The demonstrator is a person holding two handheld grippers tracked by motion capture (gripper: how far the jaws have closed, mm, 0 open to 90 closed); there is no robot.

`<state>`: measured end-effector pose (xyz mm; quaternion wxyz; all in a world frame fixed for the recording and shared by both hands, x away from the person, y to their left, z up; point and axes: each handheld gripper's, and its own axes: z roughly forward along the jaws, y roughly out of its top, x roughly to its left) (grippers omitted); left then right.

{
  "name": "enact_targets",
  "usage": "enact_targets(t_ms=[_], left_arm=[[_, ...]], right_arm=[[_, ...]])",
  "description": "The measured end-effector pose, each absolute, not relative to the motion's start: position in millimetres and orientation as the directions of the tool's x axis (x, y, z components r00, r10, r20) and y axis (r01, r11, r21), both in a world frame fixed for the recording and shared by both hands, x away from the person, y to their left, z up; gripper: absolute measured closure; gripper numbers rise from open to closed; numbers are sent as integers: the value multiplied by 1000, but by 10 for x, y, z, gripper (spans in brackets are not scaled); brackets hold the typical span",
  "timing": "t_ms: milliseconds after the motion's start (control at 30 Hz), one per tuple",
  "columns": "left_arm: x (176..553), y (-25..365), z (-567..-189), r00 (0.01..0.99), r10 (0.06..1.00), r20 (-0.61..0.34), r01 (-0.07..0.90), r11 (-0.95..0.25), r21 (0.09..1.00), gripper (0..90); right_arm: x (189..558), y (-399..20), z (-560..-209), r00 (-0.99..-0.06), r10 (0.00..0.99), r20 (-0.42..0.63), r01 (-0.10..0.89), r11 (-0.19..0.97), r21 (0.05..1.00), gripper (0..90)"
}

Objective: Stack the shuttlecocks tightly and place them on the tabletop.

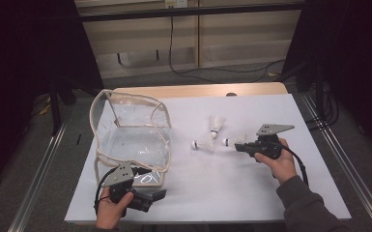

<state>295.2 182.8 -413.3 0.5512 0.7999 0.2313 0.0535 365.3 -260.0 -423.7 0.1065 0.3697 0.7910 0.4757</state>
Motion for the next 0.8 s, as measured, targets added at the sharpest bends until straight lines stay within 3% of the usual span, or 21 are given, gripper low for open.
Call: enact_targets(t_ms=[800], left_arm=[[2955, 1830, -4133, 888, 428, -170, 310, -282, 908, 44]], right_arm=[[3775, -2492, -4222, -703, 689, 173, 483, 285, 828, 896]])
